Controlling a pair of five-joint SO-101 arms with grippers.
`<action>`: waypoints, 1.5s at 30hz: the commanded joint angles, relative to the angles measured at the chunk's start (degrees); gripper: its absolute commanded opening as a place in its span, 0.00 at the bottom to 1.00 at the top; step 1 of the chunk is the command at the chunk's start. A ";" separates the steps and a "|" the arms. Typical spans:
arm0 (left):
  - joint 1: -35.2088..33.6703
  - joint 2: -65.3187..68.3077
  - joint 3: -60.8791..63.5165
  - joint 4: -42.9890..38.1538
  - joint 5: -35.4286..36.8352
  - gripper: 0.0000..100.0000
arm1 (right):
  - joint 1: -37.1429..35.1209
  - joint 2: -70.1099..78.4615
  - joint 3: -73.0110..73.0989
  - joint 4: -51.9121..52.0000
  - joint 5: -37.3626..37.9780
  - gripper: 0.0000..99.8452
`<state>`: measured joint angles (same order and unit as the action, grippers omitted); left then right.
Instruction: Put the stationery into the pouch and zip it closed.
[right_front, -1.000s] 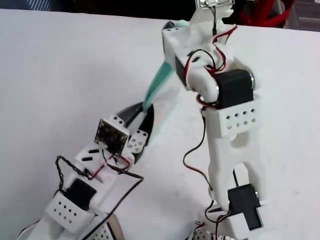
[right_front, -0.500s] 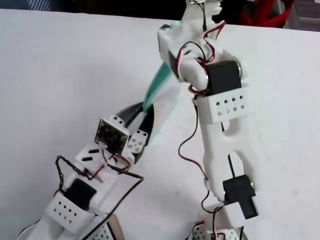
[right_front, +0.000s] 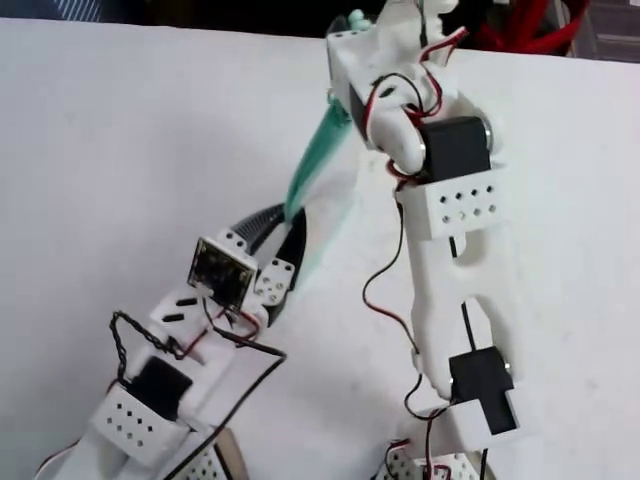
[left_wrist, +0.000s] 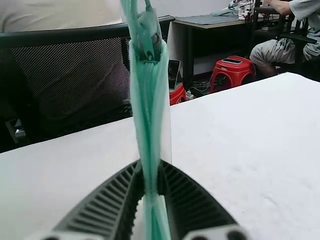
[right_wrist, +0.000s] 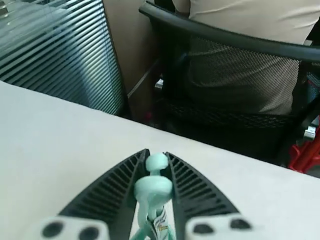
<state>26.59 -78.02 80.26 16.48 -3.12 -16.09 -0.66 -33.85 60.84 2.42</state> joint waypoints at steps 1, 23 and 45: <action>0.22 -0.75 -0.26 0.00 -0.70 0.02 | 0.22 -5.85 -1.05 -2.07 0.35 0.02; 0.22 -0.75 -0.18 0.09 -0.70 0.02 | 16.75 4.79 -1.05 -21.05 0.79 0.02; 0.31 -0.92 -1.67 5.01 -0.26 0.02 | 20.97 11.91 -4.48 -36.53 5.01 0.02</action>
<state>26.95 -78.81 80.26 18.86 -3.38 3.16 10.33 -34.29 25.85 5.41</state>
